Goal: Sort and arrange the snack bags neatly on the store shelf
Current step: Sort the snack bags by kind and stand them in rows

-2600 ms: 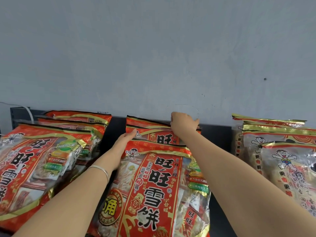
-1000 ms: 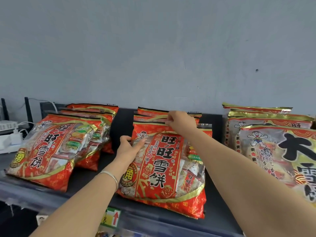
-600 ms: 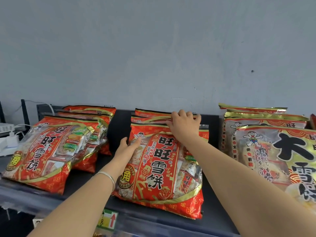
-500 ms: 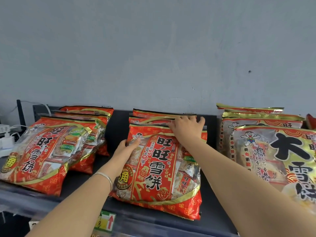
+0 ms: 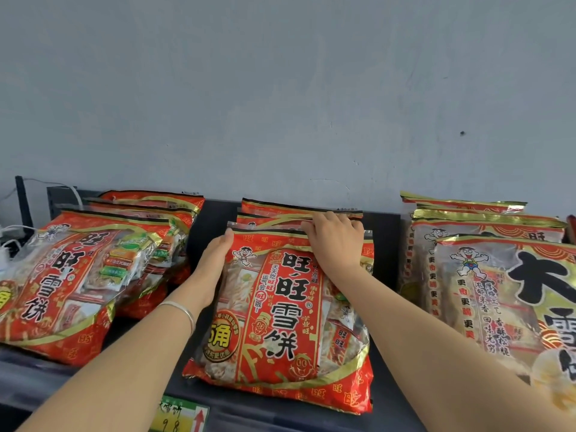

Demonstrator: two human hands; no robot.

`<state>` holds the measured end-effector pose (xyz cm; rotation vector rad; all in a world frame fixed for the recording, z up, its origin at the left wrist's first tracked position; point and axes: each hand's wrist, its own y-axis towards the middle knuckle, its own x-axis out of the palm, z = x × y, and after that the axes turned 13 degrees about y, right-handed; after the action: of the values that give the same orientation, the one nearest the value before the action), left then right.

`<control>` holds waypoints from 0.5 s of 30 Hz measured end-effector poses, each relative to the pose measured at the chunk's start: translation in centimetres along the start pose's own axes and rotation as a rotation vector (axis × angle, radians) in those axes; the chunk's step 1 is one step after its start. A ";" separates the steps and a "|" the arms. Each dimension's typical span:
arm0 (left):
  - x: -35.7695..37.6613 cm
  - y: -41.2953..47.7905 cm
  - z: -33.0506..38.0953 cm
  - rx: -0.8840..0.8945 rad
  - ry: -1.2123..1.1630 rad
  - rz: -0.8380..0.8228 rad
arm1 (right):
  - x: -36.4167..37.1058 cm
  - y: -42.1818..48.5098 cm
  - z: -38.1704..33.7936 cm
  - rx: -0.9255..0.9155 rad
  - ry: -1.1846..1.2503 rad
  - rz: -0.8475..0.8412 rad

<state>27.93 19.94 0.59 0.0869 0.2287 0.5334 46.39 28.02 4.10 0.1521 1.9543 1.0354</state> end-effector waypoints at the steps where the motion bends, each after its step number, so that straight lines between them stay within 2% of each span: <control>1: -0.1 0.4 0.2 -0.015 -0.012 0.002 | 0.0 0.2 0.0 0.010 0.003 0.001; 5: -0.7 2.8 0.4 -0.081 -0.045 -0.057 | 0.1 1.1 -0.5 -0.012 -0.045 -0.028; 10: -1.1 6.0 0.4 -0.055 -0.095 -0.130 | 1.3 3.4 -2.0 -0.023 -0.086 -0.027; 15: -0.6 7.9 -0.2 -0.083 -0.200 -0.316 | 3.1 4.5 -3.5 0.036 -0.129 -0.130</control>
<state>23.49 26.41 1.60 0.0219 0.0229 0.2168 40.68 30.27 6.11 0.1072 1.8409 0.8848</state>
